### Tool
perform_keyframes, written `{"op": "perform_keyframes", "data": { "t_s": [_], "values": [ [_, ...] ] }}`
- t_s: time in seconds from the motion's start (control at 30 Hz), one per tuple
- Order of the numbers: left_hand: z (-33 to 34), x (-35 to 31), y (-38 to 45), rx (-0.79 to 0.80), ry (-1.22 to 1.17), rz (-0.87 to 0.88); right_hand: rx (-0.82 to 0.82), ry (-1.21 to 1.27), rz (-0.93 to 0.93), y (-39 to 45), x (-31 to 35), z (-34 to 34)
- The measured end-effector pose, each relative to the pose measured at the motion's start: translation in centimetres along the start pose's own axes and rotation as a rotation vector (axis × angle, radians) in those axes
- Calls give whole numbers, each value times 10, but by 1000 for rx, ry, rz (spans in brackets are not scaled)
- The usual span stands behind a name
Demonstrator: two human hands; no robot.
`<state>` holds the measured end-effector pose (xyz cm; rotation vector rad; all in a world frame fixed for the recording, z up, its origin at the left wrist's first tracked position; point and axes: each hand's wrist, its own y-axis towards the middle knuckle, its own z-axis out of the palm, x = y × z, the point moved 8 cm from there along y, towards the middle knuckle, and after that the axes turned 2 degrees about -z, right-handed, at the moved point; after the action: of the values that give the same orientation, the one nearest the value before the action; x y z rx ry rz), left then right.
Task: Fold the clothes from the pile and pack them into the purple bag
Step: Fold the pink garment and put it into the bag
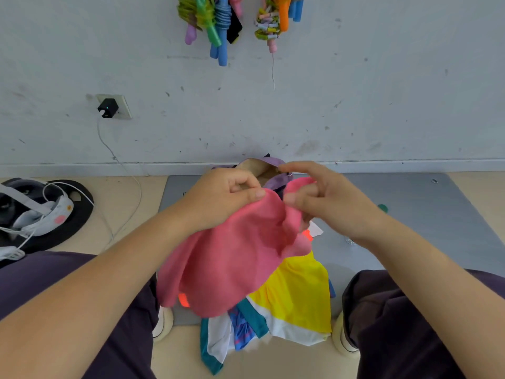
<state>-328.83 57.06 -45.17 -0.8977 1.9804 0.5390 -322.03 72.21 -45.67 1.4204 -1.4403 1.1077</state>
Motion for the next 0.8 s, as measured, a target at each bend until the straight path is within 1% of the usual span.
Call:
{"op": "perform_keyframes", "data": {
  "t_s": [0.07,0.17,0.27,0.37,0.4,0.43,0.5,0.53,0.57,0.6,0.63,0.67,0.7,0.73,0.8],
  "values": [
    [11,-12,-6,58,-53,65,125,21,-13,-4,4,22],
    [14,-15,-8,54,-80,86,138,-50,3,-4,2,32],
    [4,-7,-4,27,-94,37,27,-3,46,0,-1,18],
    [-9,4,2,7,-40,-14,-210,83,25,2,1,-16],
    [-13,8,5,3,48,-26,-274,79,15,2,2,-26],
    [-16,13,7,5,214,-43,-304,68,12,2,2,-33],
    [-17,23,8,21,609,-101,-262,22,25,1,0,-32],
    [-14,25,7,31,676,-108,-209,-20,35,1,-1,-26],
    [-9,26,6,58,643,-98,-146,-68,40,0,-1,-17],
    [-2,24,5,91,527,-75,-75,-102,36,-1,0,-7],
    [5,19,3,117,364,-50,-1,-111,33,-2,0,4],
    [11,11,1,142,209,-20,68,-95,31,-3,0,15],
    [15,4,-1,158,101,14,119,-74,29,-4,0,24],
    [17,-2,-2,162,33,48,142,-63,23,-4,0,29],
    [16,-7,-4,149,-25,70,118,-89,25,-3,-1,30]
  ]
}}
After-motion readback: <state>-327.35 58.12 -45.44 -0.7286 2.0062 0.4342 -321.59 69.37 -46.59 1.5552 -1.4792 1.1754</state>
